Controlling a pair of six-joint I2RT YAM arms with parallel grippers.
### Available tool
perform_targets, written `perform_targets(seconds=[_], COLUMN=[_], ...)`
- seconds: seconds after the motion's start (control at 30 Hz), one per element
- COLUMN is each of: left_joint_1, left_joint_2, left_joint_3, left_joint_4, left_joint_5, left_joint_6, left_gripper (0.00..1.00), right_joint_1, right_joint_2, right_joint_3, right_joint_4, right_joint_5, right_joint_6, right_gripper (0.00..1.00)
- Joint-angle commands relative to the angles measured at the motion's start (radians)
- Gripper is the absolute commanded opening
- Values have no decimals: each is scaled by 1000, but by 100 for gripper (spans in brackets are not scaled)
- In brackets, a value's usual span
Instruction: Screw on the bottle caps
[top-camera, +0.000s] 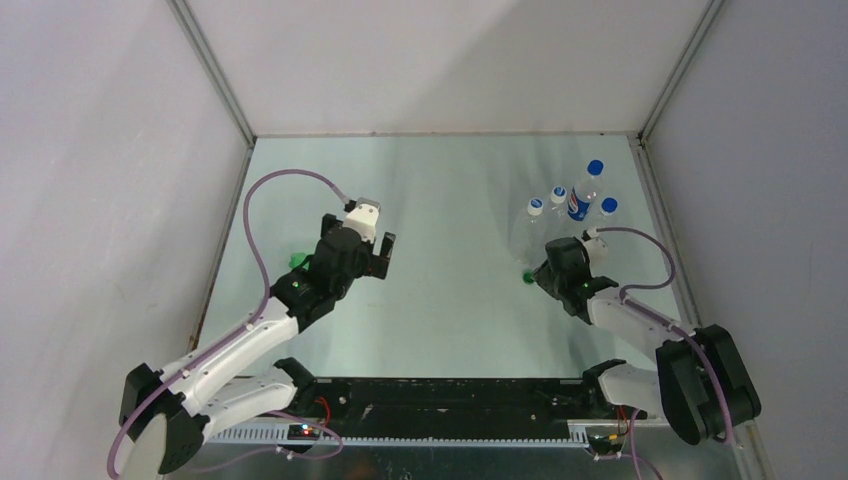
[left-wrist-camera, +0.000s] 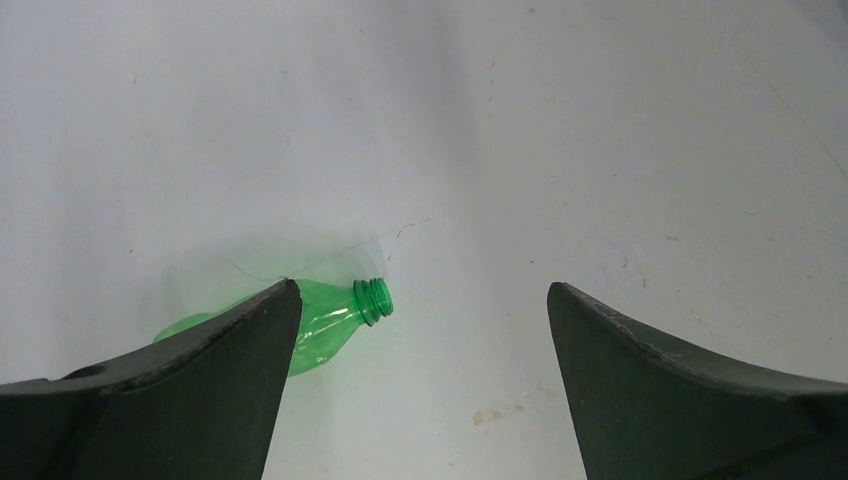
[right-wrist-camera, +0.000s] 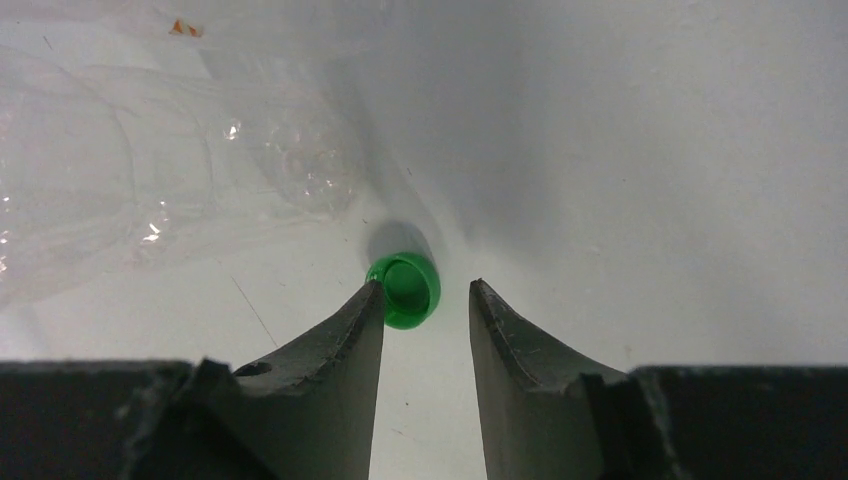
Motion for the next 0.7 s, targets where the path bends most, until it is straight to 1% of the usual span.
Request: perform_targets(seconds=[0.0, 0.2, 0.37, 0.4, 0.43, 0.53, 0.63, 0.67], left_joint_1=[5, 4, 6, 5, 4, 4, 5, 4], left_joint_2=[-21, -22, -20, -19, -19, -19, -17, -16], left_joint_3=[27, 24, 22, 21, 21, 21, 21, 21], left_joint_4=[19, 23, 25, 29, 32, 42, 44, 41], left_joint_5=[26, 25, 40, 47, 49, 73, 91, 97], left_joint_6=[-17, -11, -7, -6, -6, -7, -5, -4], left_gripper=[100, 100, 100, 100, 100, 100, 100, 100], right_joint_1=[4, 5, 25, 27, 29, 30, 29, 29], right_joint_2=[45, 99, 106, 107, 108, 106, 96, 92], right_joint_3=[-4, -4, 1, 10, 12, 17, 17, 17], right_joint_4=[84, 86, 61, 36, 32, 6, -23, -29], right_joint_5=[39, 9, 31, 34, 33, 26, 21, 17], right_joint_6=[54, 73, 68, 64, 61, 54, 52, 51], right_gripper=[38, 37, 34, 29, 27, 17, 12, 8])
